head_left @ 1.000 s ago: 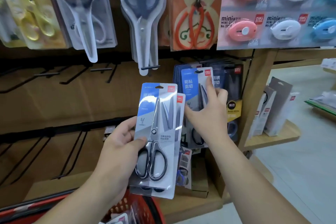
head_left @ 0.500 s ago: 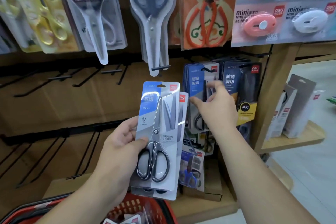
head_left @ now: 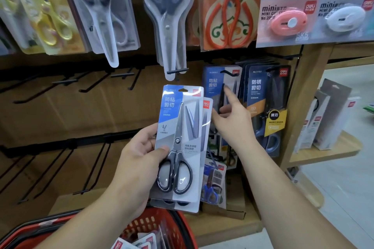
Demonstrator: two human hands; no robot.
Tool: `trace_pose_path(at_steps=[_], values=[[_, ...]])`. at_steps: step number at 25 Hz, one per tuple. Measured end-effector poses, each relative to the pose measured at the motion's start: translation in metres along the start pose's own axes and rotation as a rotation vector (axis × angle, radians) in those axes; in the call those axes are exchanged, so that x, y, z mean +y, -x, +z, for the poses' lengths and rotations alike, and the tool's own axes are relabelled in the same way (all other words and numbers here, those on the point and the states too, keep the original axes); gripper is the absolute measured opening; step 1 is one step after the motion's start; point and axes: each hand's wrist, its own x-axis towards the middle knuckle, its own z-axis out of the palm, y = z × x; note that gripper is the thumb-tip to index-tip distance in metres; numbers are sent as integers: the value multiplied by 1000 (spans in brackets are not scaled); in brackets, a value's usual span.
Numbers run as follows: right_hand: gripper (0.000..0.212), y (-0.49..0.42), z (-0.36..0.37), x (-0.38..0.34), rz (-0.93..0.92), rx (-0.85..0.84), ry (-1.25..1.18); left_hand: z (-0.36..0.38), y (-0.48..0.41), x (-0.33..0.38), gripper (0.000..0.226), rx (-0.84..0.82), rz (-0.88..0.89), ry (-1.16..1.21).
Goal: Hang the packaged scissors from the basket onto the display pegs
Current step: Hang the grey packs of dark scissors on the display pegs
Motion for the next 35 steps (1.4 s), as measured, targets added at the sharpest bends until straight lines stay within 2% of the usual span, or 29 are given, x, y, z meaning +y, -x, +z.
trace_pose_path(at_steps=[2, 4, 5, 7, 10, 12, 13, 15, 18, 20, 25, 28, 31, 35], values=[[69, 1, -4, -5, -8, -4, -39, 0, -1, -1, 43, 6, 2, 0], [39, 4, -14, -16, -13, 4, -62, 3, -2, -2, 42, 9, 6, 4], [31, 5, -22, -23, -4, 2, -101, 7, -3, -2, 41, 7, 8, 4], [41, 12, -42, -42, 116, -101, -287, 18, -5, -3, 39, -1, 8, 10], [20, 20, -74, -57, 236, -344, -487, 39, -10, -3, 35, -31, 9, 44], [21, 25, -83, -51, 267, -415, -504, 53, -14, -2, 34, -47, 20, 67], [20, 25, -84, -47, 285, -396, -501, 59, -17, -2, 33, -49, 29, 75], [15, 23, -80, -40, 287, -236, -455, 66, -26, -3, 24, -31, 56, 36], [13, 16, -75, -34, 153, 76, -264, 66, -36, -3, 6, -3, 108, -103], [14, 15, -71, -30, 107, 168, -182, 61, -39, -2, 5, -9, 114, -121], [26, 7, -66, -23, 158, 212, -250, 54, -42, -5, 6, -35, 118, -153], [11, -3, -60, -18, 153, 304, -290, 55, -41, -5, 5, -48, 114, -159], [13, -11, -54, -17, 125, 376, -161, 57, -43, -1, 6, -68, 133, -171], [19, -11, -55, -18, 71, 304, -67, 68, -54, 6, 5, -92, 145, -237]])
